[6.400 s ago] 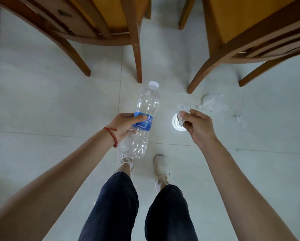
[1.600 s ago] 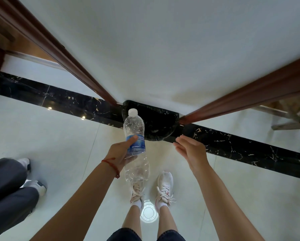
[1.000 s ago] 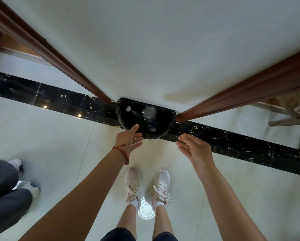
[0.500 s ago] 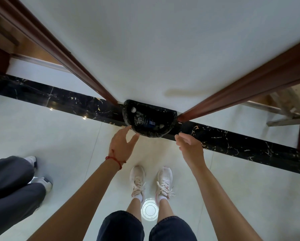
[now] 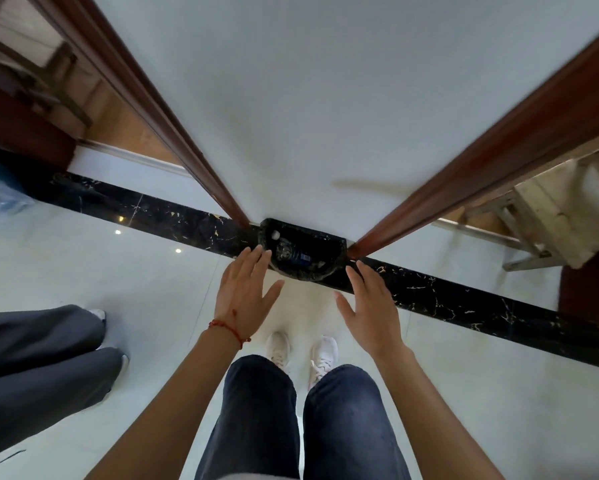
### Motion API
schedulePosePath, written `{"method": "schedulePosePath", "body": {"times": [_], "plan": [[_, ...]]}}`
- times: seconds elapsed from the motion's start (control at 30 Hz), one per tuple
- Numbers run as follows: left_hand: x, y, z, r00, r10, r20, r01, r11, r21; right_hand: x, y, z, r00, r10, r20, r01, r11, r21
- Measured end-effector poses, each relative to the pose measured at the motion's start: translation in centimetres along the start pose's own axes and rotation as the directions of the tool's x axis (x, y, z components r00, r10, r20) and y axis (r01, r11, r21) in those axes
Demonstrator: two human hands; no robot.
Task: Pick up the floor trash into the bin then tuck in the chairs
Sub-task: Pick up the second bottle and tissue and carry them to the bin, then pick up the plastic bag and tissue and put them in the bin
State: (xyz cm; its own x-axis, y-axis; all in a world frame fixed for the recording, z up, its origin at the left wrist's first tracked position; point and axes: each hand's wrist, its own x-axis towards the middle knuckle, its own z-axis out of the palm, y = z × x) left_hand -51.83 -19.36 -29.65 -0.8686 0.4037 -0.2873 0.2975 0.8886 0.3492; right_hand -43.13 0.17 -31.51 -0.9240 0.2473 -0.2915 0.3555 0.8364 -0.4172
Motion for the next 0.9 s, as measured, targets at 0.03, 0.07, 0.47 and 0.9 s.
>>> {"method": "schedulePosePath", "body": {"times": [0.03, 0.07, 0.47, 0.9], "plan": [[-0.4, 0.3, -0.6, 1.000, 0.009, -0.007, -0.009, 1.000, 0.010, -0.4, -0.3, -0.6, 1.000, -0.003, -0.008, 0.003, 1.000, -0.005], [-0.7, 0.7, -1.1, 1.000, 0.014, -0.009, -0.014, 1.000, 0.017, -0.8, -0.5, -1.3, 1.000, -0.001, -0.010, 0.000, 1.000, -0.012], [-2.7, 2.2, -5.7, 0.968, 0.234, 0.089, -0.241, 0.968, 0.069, -5.6, -2.6, -5.6, 0.978, 0.166, -0.129, -0.163, 0.986, 0.032], [-0.7, 2.6, -8.8, 0.808, 0.526, 0.267, -0.575, 0.802, 0.163, -14.9, -5.9, -3.1, 0.792, 0.521, -0.317, -0.490, 0.853, 0.177]]}}
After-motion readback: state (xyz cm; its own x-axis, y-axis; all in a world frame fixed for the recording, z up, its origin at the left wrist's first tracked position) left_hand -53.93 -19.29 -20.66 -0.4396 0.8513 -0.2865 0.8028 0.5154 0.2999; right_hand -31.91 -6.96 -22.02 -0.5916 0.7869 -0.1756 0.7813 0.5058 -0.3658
